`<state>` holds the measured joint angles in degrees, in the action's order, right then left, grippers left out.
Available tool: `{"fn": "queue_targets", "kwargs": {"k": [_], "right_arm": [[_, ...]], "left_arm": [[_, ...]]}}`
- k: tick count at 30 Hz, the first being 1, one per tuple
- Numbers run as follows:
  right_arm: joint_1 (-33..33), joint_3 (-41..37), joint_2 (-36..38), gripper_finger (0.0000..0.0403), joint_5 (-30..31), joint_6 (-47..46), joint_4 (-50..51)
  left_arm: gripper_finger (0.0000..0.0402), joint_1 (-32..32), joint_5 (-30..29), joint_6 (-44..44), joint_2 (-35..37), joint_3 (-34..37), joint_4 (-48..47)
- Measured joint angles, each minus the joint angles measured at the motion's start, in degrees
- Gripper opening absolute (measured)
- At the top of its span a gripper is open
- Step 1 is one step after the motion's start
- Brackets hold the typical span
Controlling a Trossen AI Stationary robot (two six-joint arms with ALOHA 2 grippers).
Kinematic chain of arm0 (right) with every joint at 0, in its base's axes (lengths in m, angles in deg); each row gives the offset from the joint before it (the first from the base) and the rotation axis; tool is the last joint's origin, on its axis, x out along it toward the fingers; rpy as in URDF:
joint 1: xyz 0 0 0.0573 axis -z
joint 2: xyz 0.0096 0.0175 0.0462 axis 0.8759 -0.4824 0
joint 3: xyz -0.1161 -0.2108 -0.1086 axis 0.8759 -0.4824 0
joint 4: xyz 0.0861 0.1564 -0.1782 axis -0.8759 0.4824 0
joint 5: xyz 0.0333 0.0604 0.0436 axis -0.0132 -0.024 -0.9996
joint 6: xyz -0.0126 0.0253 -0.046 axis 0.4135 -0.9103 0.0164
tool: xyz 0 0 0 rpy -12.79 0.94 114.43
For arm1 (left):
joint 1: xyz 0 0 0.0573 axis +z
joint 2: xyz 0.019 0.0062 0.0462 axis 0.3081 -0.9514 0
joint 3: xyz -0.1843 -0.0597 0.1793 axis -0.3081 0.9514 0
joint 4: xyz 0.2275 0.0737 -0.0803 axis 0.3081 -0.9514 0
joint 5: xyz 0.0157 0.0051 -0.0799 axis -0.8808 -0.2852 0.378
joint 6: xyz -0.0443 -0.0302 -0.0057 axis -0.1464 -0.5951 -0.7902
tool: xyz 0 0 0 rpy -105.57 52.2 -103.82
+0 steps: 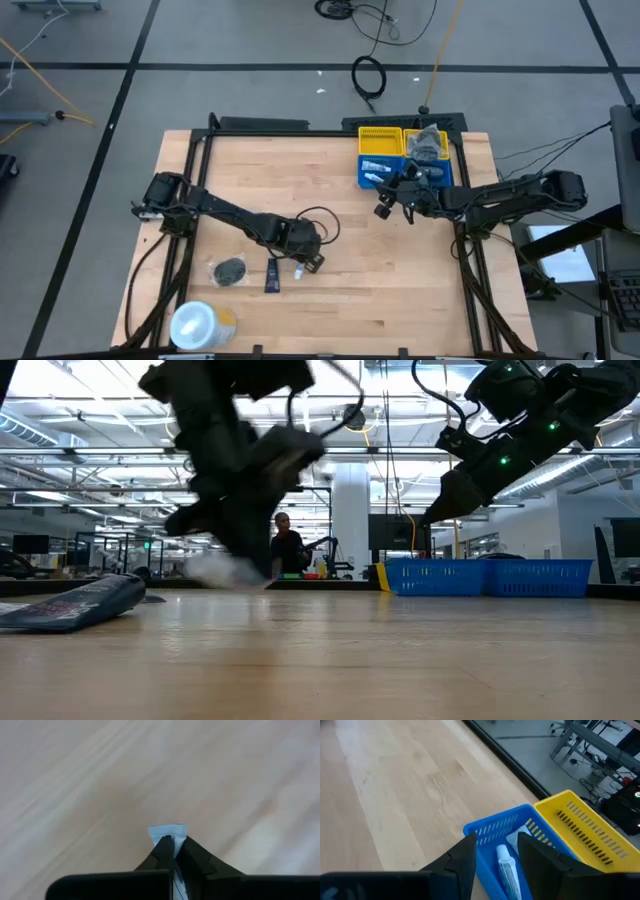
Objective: Pick & Place Travel size toiletries
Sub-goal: Put the white toothpaste into the left blue basket
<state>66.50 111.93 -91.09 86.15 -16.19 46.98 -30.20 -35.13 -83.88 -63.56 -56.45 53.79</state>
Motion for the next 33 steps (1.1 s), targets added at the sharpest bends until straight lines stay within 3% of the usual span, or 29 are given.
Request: {"fn": "queue_targets", "kwargs": {"k": [3, 10, 17, 27, 33], "right_arm": [[-0.2, -0.4, 0.0, 0.0134, -2.2, 0.0, -2.1], [-0.2, -0.4, 0.0, 0.0134, -18.4, 4.1, -4.6], [-0.2, -0.4, 0.0, 0.0134, -28.9, 5.1, -7.1], [-0.7, -0.4, 0.0, 0.0134, -46.0, 6.1, -12.4], [-4.1, -0.4, 0.0, 0.0134, -46.7, 7.9, -15.6]], "left_arm": [[0.0003, 0.8, -0.5, 5.3, 0.0, -2.1, 2.2], [0.0011, 2.6, -0.9, 17.5, 0.1, -7.9, 4.2], [0.0003, 3.0, -0.8, 29.1, 0.2, -13.2, 5.1], [0.0004, 3.2, 1.2, 38.4, 0.2, -16.9, 5.9], [0.0012, 3.6, 2.2, 40.1, 0.2, -16.9, 6.8]]}}
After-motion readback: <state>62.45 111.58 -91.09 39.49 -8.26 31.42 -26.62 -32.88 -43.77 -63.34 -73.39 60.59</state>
